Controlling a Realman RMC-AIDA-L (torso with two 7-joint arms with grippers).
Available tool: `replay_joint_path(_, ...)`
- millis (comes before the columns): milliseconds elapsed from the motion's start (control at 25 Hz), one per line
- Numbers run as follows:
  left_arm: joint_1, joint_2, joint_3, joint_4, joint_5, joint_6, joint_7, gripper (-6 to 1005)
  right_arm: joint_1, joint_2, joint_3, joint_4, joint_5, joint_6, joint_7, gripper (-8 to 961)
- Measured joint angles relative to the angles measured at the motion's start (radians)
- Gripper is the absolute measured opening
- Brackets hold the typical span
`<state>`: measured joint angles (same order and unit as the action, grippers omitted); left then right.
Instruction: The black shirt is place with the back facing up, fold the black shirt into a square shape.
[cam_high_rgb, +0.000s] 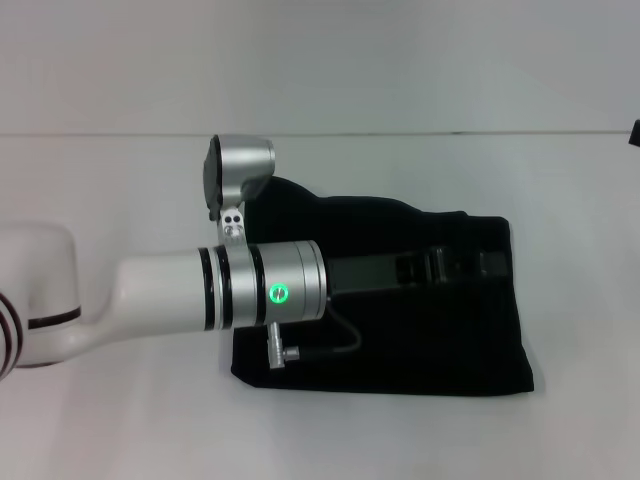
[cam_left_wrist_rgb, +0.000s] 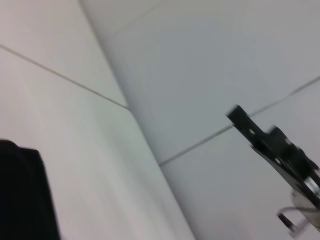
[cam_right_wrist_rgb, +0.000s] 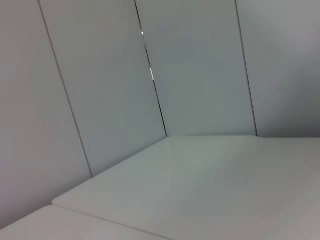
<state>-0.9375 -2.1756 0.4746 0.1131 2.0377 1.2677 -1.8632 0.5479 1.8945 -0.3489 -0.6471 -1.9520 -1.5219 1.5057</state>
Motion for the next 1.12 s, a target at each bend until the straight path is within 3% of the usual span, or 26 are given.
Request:
replay_joint_path(80,0.003,0.000,0.007,-0.005,0.001,0.014,0.017,137,0.007,-0.001,-0.002,0.000,-0.020,0.000,0.032,925)
replay_joint_path(280,0.011,0.007,0.027,0.023,0.008,0.124,0.068,372,0.040,-0.007,-0.062,-0.001,-0.122,0.015,0.259,925)
replay_joint_path(440,0.079,0.009,0.036,0.135,0.006,0.240,0.186,472,0.081,-0.008,-0.128,0.008,-0.225,0.066,0.473,924)
replay_joint_path(720,0.232,0.020,0.074,0.328,0.007,0.342,0.441,660,0.142,0.009,-0.212,0.091,-0.280,0.097,0.653,924)
replay_joint_path(960,0.318,0.042,0.189,0.480,0.021,0.369,0.552,880,0.194,0.027,-0.293,0.188,-0.283,0.174,0.738,923)
replay_joint_path(1120,0.353,0.034,0.240,0.562,0.078,0.366,0.633,937,0.224,0.047,-0.343,0.226,-0.284,0.233,0.768,923)
